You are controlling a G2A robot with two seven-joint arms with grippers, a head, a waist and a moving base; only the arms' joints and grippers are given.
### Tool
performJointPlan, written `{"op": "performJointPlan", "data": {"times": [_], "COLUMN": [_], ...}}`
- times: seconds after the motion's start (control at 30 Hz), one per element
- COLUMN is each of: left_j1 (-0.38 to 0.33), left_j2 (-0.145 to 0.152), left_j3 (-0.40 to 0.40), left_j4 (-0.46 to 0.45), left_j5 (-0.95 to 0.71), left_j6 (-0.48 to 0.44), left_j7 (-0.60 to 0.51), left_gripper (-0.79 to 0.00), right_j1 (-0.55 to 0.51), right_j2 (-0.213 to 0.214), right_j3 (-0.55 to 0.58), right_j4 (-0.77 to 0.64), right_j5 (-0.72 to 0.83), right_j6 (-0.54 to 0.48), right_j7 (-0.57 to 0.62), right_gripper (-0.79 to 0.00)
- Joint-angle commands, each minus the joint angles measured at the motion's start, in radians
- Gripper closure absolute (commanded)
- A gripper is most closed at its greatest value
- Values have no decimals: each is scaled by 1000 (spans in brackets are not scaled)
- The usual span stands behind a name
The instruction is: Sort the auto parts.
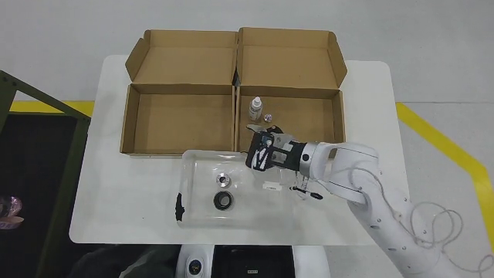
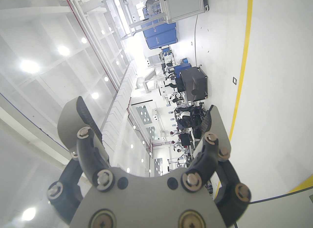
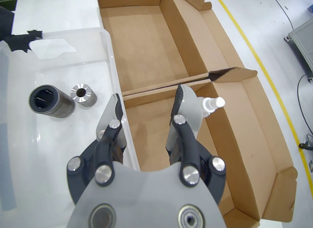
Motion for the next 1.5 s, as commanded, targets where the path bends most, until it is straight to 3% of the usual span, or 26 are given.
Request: {"op": "performJointPlan", "data": {"times": [0.0,0.63,1.47], "left_j1": [0,0,0], "left_j2": [0,0,0], "left_j3": [0,0,0], "left_j4": [0,0,0], "left_j5": [0,0,0], "left_j6": [0,0,0], "left_j7": [0,0,0], "left_gripper": [-785,-785,-785], "right_j1": [0,81,52], "right_j2": [-2,-46,-49], "right_j3": [-16,-237,-239], "right_j4": [-10,78,161], "right_j5": [-4,-21,-47], "right_j6": [-5,-35,-17], "right_j7": [-2,-5,7], "right_gripper": [-416,-382,-357]}}
